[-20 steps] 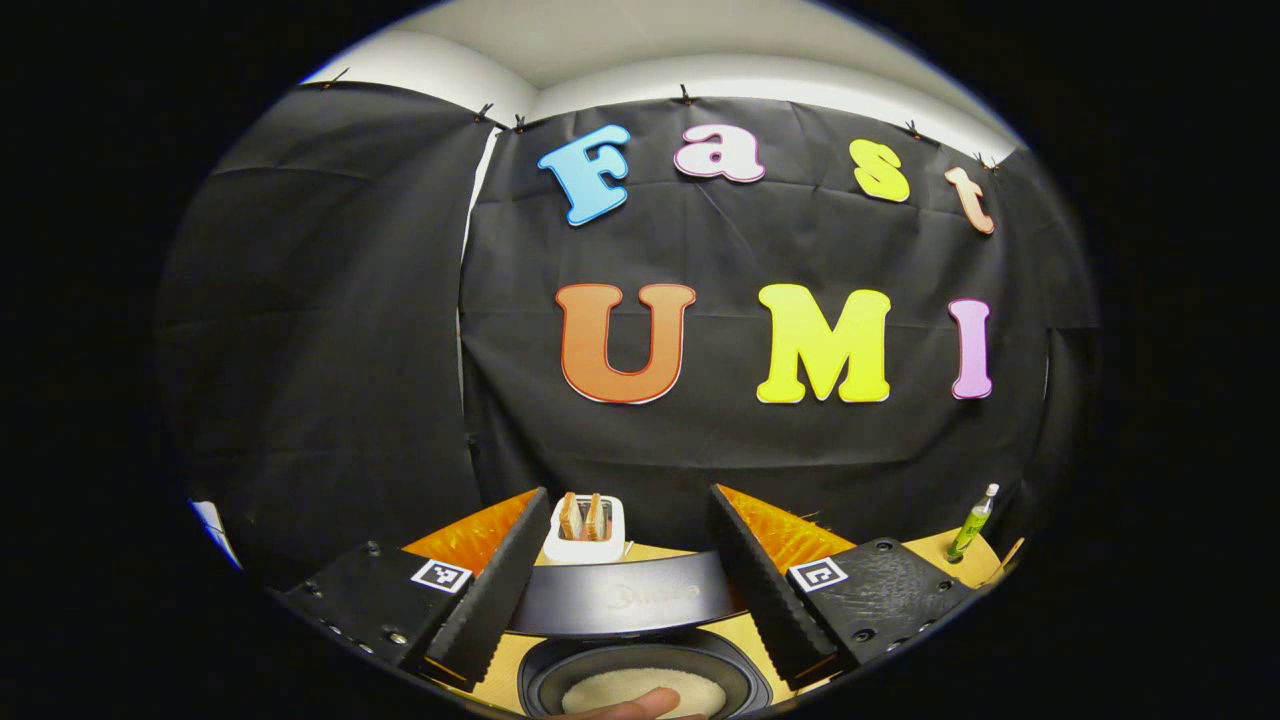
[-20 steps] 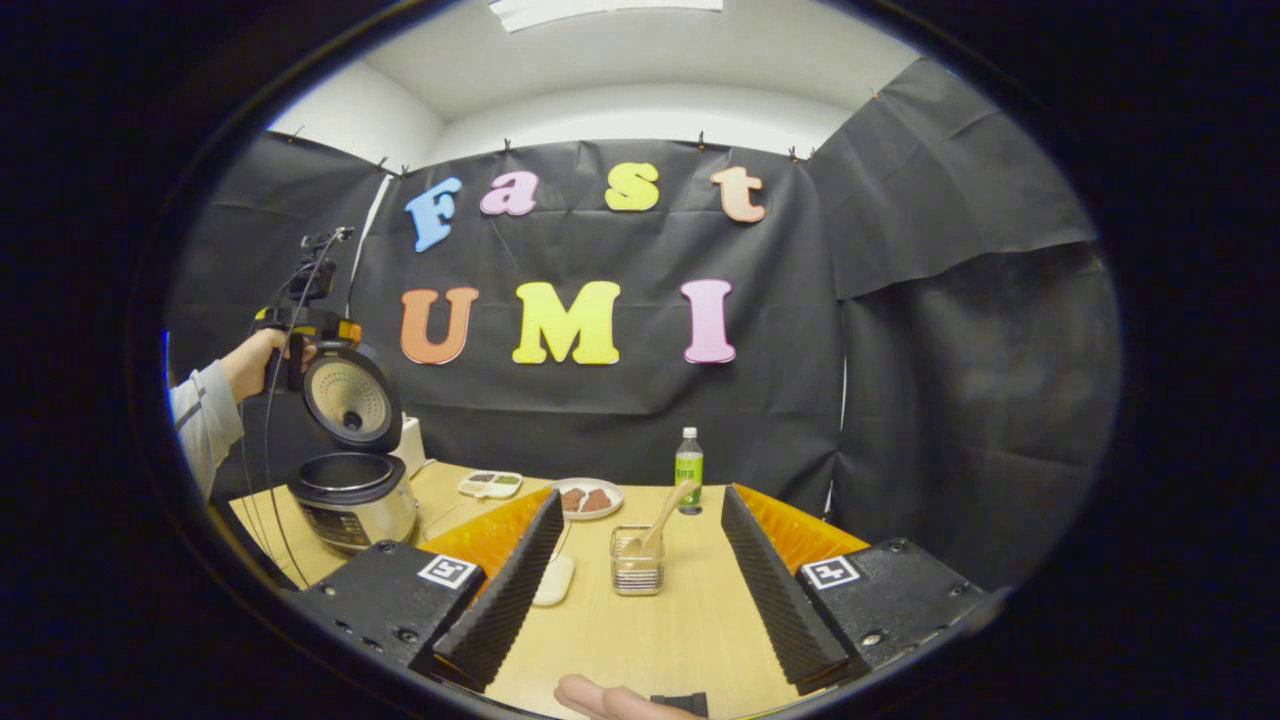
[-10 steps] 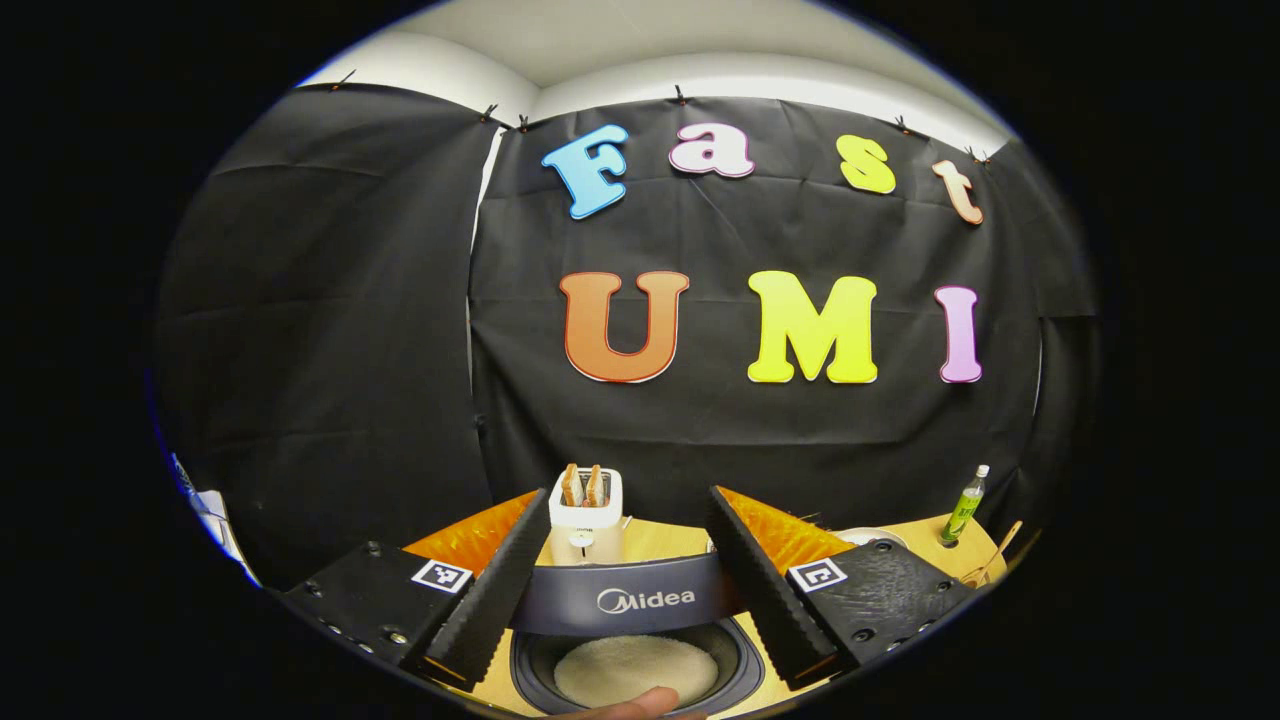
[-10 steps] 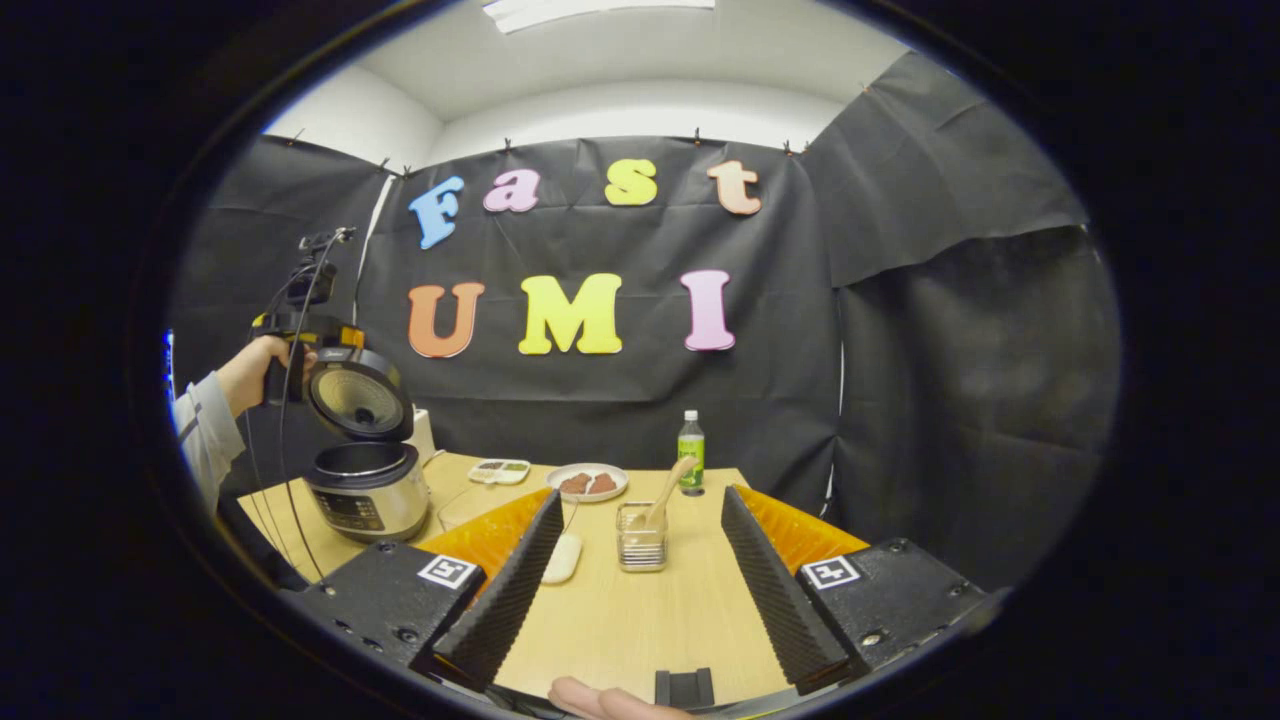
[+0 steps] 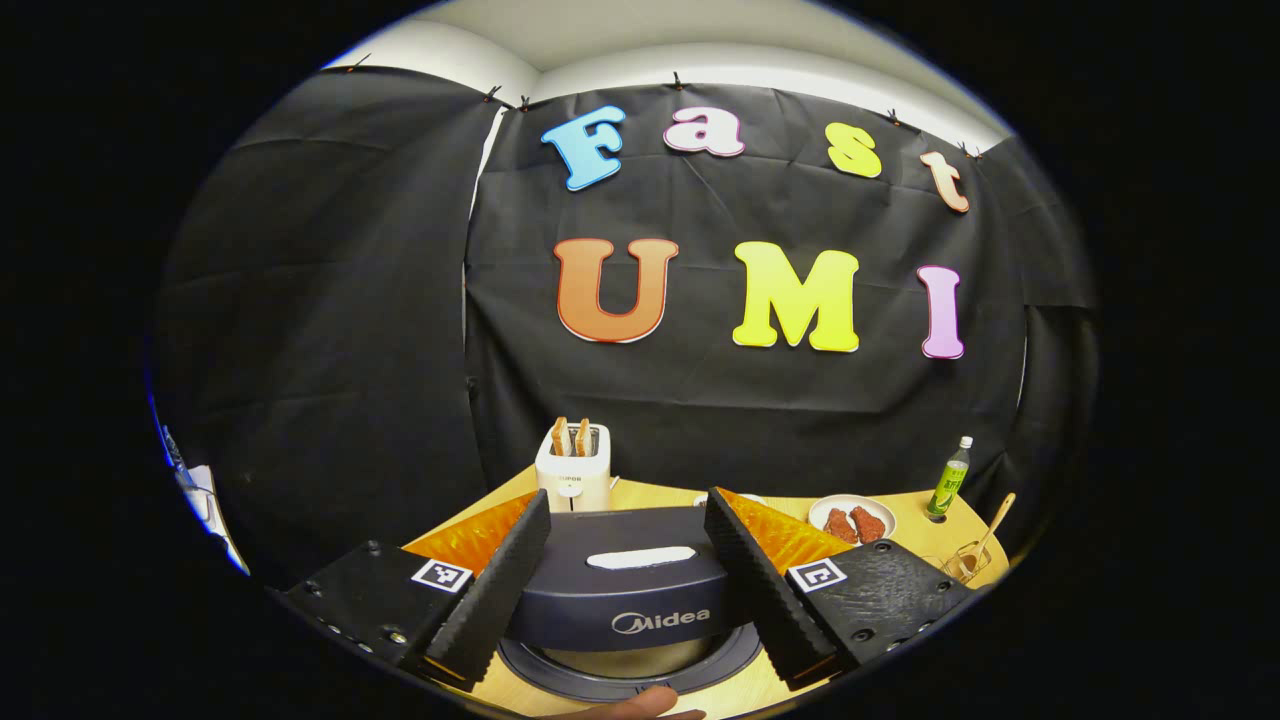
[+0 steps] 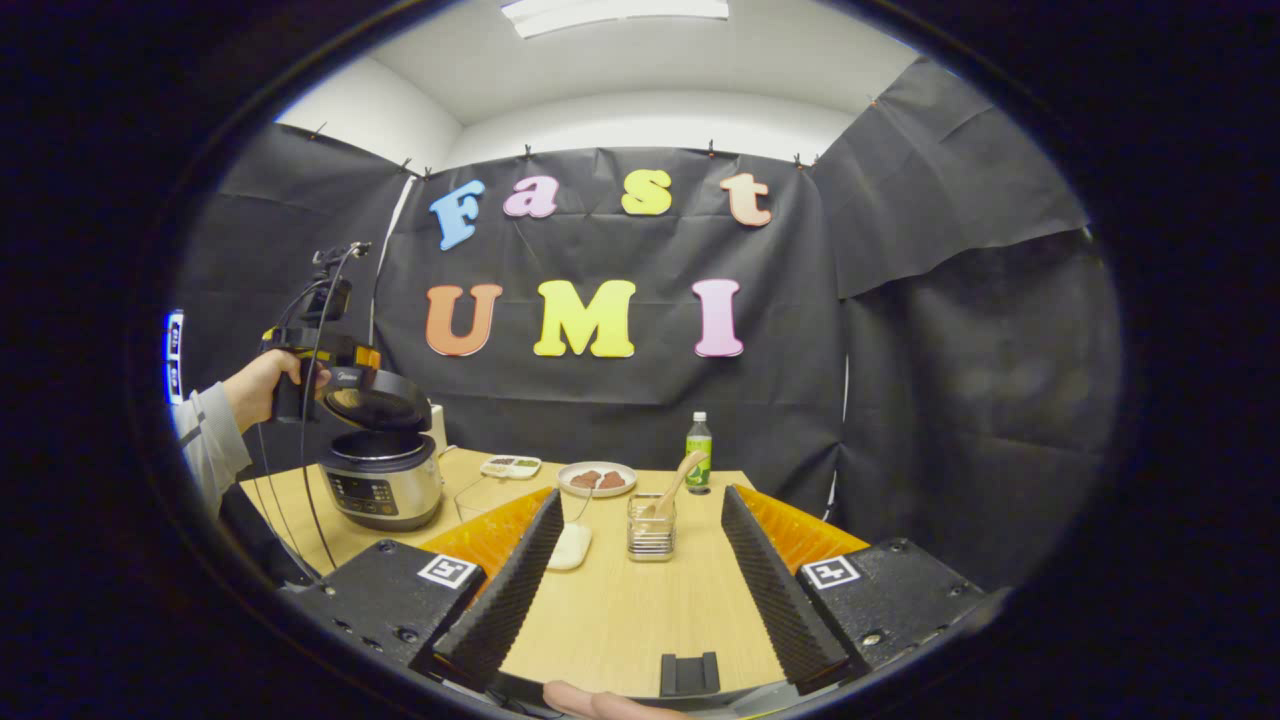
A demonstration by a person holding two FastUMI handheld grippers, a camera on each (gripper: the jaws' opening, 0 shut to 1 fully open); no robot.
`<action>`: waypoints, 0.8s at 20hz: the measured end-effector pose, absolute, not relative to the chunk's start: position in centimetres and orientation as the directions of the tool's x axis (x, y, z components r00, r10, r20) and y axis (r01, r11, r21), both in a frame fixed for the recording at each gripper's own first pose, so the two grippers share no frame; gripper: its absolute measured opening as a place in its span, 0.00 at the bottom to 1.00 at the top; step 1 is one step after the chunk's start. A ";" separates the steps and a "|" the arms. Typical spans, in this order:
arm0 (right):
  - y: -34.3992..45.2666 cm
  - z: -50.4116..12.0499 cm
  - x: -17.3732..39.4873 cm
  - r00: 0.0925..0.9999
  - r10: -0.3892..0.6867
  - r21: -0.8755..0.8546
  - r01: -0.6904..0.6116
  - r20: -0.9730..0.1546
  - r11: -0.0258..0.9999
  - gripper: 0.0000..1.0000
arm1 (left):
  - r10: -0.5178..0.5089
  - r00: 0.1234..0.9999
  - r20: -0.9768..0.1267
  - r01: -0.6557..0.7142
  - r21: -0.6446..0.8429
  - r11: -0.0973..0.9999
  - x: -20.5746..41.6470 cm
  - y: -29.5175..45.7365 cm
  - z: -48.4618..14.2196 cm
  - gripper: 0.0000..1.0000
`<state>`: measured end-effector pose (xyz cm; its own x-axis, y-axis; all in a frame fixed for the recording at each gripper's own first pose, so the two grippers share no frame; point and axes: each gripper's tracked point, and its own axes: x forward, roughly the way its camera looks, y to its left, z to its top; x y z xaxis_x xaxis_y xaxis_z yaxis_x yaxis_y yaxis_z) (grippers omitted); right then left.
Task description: Close the left gripper, press the button to open the rice cooker; take a wooden spoon from the chopstick holder with the right hand, scoop a spoonful of rice and pour it into the rice cooker, then put the wooden spoon back into the chopstick holder.
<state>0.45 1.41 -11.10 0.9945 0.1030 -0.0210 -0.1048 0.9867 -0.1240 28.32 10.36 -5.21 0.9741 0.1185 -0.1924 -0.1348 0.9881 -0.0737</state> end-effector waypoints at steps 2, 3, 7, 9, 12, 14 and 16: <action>1.3 -11.1 -0.2 0.995 0.094 -0.126 -0.095 -0.014 0.987 1.00 | 0.116 0.970 -0.215 -0.133 -0.066 0.989 27.5 9.9 -6.7 0.99; 1.3 -11.0 -0.5 0.996 0.093 -0.128 -0.094 -0.012 0.987 1.00 | 0.111 0.967 -0.229 -0.130 -0.068 0.989 27.1 9.6 -7.4 0.99; 0.7 -9.6 -1.7 0.997 0.065 -0.140 -0.060 0.036 0.988 1.00 | 0.085 0.952 -0.296 -0.116 -0.090 0.989 25.9 9.1 -10.0 0.98; 0.4 -9.0 -2.3 0.997 0.051 -0.158 -0.040 0.065 0.987 1.00 | 0.076 0.950 -0.303 -0.108 -0.092 0.990 25.2 8.9 -10.6 0.98; 0.6 -8.3 -3.2 0.995 0.044 -0.152 -0.030 0.087 0.988 1.00 | 0.061 0.942 -0.330 -0.093 -0.082 0.992 24.4 8.6 -12.4 0.98; 1.0 -8.1 -3.8 0.995 0.049 -0.131 -0.037 0.088 0.991 1.00 | 0.048 0.921 -0.387 -0.089 -0.089 0.992 23.6 8.3 -14.4 1.00; 1.4 -8.0 -4.0 0.994 0.059 -0.123 -0.049 0.087 0.991 1.00 | 0.057 0.931 -0.361 -0.086 -0.064 0.994 22.7 8.3 -14.0 1.00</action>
